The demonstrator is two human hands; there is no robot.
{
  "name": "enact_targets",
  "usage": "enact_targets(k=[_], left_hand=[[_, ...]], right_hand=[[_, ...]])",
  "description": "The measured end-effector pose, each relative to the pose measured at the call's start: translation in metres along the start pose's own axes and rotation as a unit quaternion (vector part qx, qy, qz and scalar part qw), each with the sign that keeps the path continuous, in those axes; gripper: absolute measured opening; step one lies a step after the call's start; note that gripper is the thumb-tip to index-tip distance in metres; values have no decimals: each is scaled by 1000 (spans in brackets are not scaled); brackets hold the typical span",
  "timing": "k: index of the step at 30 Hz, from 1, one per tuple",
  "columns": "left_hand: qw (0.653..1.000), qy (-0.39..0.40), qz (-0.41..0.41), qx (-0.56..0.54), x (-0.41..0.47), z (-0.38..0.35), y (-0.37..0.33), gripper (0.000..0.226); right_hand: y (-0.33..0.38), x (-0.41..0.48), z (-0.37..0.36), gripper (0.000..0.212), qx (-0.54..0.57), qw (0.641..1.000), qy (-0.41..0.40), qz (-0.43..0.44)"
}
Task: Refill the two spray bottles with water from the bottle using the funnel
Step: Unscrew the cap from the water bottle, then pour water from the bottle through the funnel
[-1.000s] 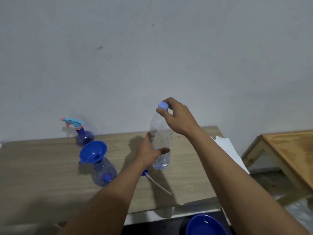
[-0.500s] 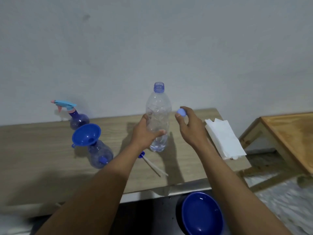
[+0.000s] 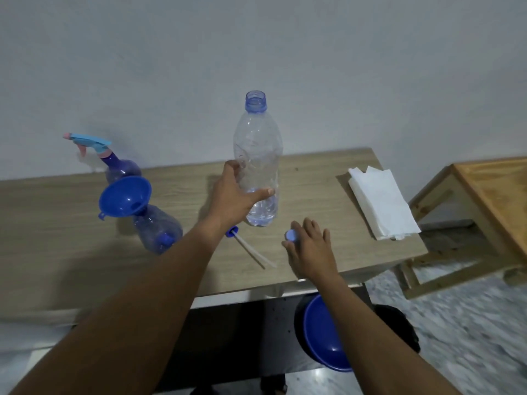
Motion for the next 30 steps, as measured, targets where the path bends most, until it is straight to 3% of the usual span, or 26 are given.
enact_targets(k=[5,9,11,13,16,19,22,24,26,30], left_hand=[[1000,-6,9,11,-7,2,-6,87],[999,-32,16,-7,-25,8,-22,91],[996,-94,13,0,-38,20,-24,81],[984,-174,-25,41,-55,38,-32,54],[941,-278,-108,158,-81,70,-54,33],[895,-348,-132,247,-98,106,-61,40],[867,-410,-91,268,-107,141,-45,66],[880,-392,-47,266,-107,157,-28,89],[918,-330,-4,221,-101,167,-6,100],[957,-253,17,139,-92,180,19,95]], right_hand=[[5,3,24,64,31,998,52,-3],[43,7,84,67,133,987,-71,56],[72,9,109,80,225,967,-85,90],[102,13,125,102,311,941,-61,117],[136,22,133,118,357,925,-36,125],[149,27,131,112,365,922,-54,117],[153,29,129,102,375,916,-84,112],[157,31,127,96,383,912,-90,116],[166,32,131,95,386,908,-92,137],[200,31,157,95,332,911,-105,222]])
Point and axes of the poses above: each hand's wrist, its own x-axis towards the middle knuckle, its own z-axis out of the back of the hand, y = z × x, the point moved 5 cm from there along x, towards the middle knuckle, and after that the axes turned 11 degrees about -z, right-handed, at the moved point
